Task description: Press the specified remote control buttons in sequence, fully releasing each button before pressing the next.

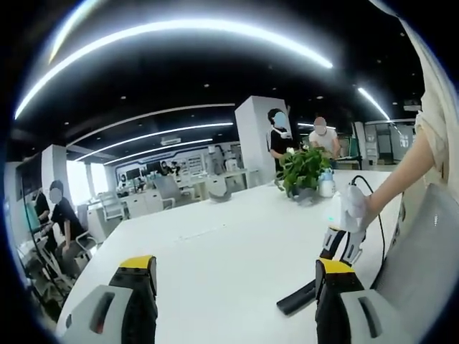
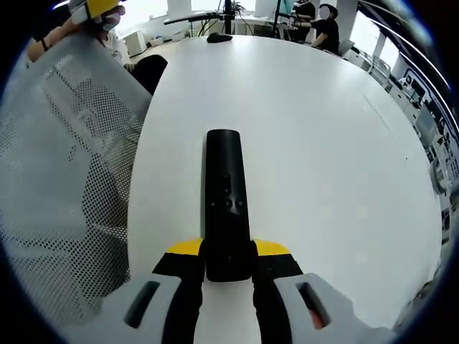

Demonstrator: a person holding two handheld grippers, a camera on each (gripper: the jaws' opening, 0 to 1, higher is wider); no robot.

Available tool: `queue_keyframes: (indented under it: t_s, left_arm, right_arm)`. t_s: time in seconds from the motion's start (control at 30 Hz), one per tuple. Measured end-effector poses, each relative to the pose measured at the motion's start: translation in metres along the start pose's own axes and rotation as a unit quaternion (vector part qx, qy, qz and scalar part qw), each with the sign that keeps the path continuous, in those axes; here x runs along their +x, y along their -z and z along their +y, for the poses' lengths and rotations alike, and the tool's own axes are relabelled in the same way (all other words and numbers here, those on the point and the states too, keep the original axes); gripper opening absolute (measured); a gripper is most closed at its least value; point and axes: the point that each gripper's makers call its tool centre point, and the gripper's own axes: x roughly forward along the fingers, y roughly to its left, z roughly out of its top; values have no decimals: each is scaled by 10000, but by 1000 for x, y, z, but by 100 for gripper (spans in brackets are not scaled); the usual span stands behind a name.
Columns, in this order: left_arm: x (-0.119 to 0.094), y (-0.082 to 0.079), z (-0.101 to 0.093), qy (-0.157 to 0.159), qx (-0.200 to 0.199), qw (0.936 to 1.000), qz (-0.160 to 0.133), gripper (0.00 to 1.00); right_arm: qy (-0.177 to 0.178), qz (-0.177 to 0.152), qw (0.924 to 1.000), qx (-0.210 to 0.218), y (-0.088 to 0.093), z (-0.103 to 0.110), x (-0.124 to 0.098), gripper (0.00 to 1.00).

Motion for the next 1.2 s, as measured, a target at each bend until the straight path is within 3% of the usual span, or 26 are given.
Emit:
queue_keyframes:
  t_s: [1.2]
  left_arm:
    - [1,8,-4,127,42,9998,177,95]
  right_arm:
    - [-16,193,9998,-40,-3,-36,2,24]
